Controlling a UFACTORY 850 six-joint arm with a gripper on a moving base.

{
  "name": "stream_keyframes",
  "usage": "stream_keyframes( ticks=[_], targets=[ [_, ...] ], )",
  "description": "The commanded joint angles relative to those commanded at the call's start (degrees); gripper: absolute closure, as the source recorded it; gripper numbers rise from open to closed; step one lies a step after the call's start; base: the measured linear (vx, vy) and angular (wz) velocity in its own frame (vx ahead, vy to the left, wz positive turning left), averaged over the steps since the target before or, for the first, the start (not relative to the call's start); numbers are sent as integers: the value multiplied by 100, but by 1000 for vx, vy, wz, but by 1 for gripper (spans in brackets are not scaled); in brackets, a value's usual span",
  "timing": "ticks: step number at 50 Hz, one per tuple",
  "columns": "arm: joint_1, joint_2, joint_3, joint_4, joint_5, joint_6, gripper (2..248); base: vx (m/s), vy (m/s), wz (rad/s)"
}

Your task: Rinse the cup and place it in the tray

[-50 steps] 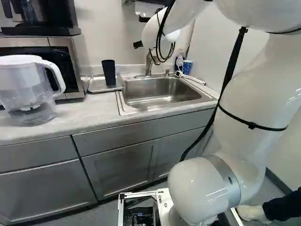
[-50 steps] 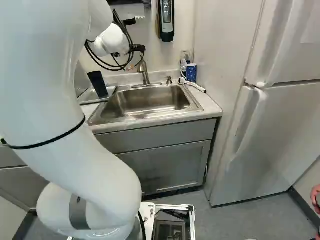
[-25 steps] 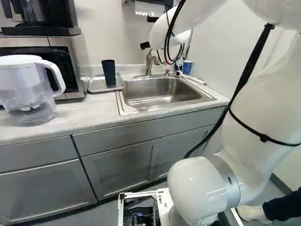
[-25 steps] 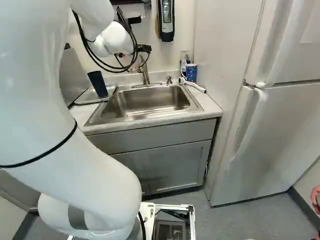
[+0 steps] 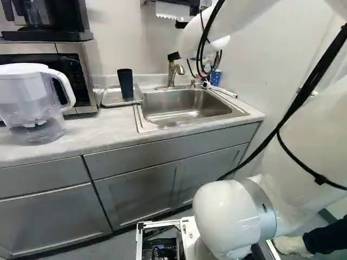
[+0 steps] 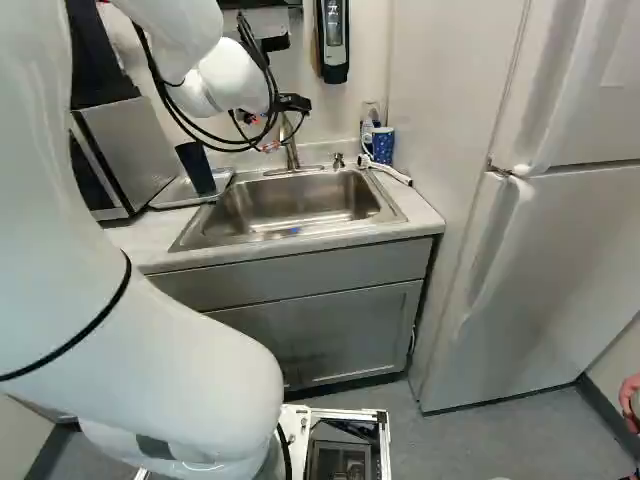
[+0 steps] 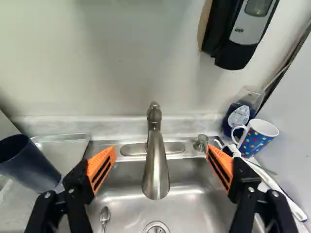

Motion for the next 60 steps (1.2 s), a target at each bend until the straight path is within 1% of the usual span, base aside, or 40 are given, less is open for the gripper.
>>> stream_keyframes(
  ticks=[41, 54, 60],
  targets=[
    [0, 0, 0, 7, -2424, 0, 3, 0, 0, 0],
    [0, 0, 0, 211, -3206, 0, 3, 0, 0, 0],
    [0, 0, 0, 203, -3179, 0, 3, 0, 0, 0]
  ],
)
